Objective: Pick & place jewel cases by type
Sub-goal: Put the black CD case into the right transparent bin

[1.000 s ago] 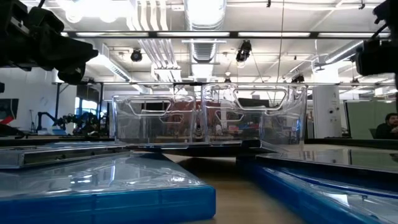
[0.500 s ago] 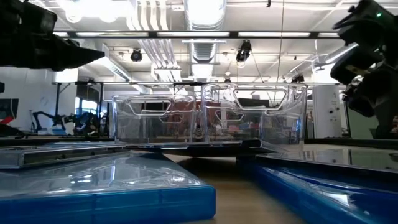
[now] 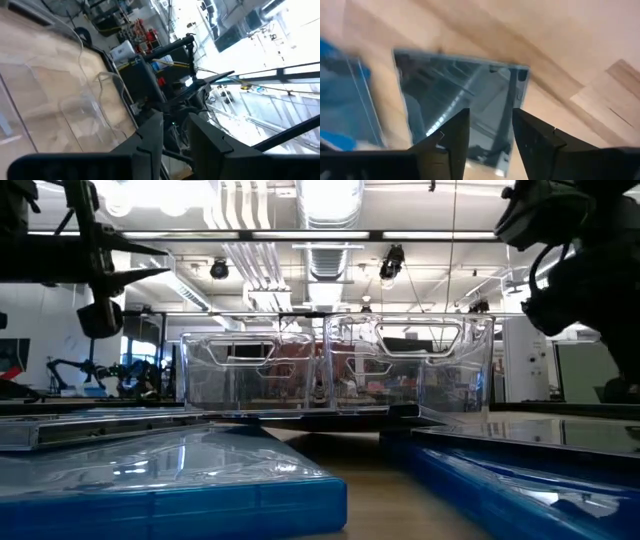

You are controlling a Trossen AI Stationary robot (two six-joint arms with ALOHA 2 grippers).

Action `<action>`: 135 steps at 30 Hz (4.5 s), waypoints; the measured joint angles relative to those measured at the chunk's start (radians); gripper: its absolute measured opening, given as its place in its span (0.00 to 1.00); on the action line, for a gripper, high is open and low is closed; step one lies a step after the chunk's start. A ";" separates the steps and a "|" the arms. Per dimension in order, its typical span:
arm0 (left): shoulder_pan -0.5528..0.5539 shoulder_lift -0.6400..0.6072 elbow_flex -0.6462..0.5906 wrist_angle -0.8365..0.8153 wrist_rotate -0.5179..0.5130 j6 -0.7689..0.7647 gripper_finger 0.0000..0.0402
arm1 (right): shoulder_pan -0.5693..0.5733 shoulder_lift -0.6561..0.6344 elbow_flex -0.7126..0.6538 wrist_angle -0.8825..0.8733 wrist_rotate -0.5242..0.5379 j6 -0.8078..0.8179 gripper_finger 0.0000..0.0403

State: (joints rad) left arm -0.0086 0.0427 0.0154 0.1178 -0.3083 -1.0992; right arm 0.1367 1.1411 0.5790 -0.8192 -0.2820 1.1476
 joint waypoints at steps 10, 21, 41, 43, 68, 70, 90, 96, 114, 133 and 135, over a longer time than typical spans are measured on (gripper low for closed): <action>0.000 0.097 0.167 -0.434 0.276 -0.076 0.17 | 0.079 -0.144 -0.132 0.059 0.002 0.093 0.46; -0.010 0.420 0.349 -0.376 0.396 0.128 0.14 | 0.166 -0.177 -0.163 0.082 0.077 0.201 0.57; -0.126 0.975 0.528 -0.360 0.547 0.426 0.09 | 0.173 -0.103 -0.034 0.267 0.049 0.343 0.59; -0.146 1.022 0.545 -0.355 0.527 0.453 0.09 | 0.187 -0.063 -0.024 0.273 0.050 0.338 0.59; -0.229 1.460 0.832 -0.356 0.330 0.843 0.09 | 0.359 0.468 0.256 0.590 0.351 0.489 0.56; -0.229 1.475 0.841 -0.361 0.329 0.842 0.09 | 0.369 0.482 0.273 0.616 0.383 0.531 0.55; -0.233 1.603 0.925 -0.386 0.243 0.954 0.09 | 0.435 0.603 0.420 0.589 0.630 0.674 0.56; -0.243 1.547 0.926 -0.482 0.222 0.975 0.09 | 0.438 0.678 0.523 0.515 0.655 0.755 0.56; -0.272 1.522 0.913 -0.477 0.291 1.079 0.09 | 0.436 0.865 0.811 0.107 0.678 0.976 0.56; -0.278 1.605 0.908 -0.447 0.157 1.067 0.09 | 0.432 0.892 0.880 0.048 0.725 0.917 0.56; -0.276 1.604 0.915 -0.437 0.149 1.067 0.09 | 0.432 0.878 0.893 -0.002 0.735 0.916 0.56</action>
State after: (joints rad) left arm -0.2843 1.6466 0.9301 -0.3188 -0.1596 -0.0325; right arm 0.5690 2.0190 1.4723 -0.8210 0.4530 2.0640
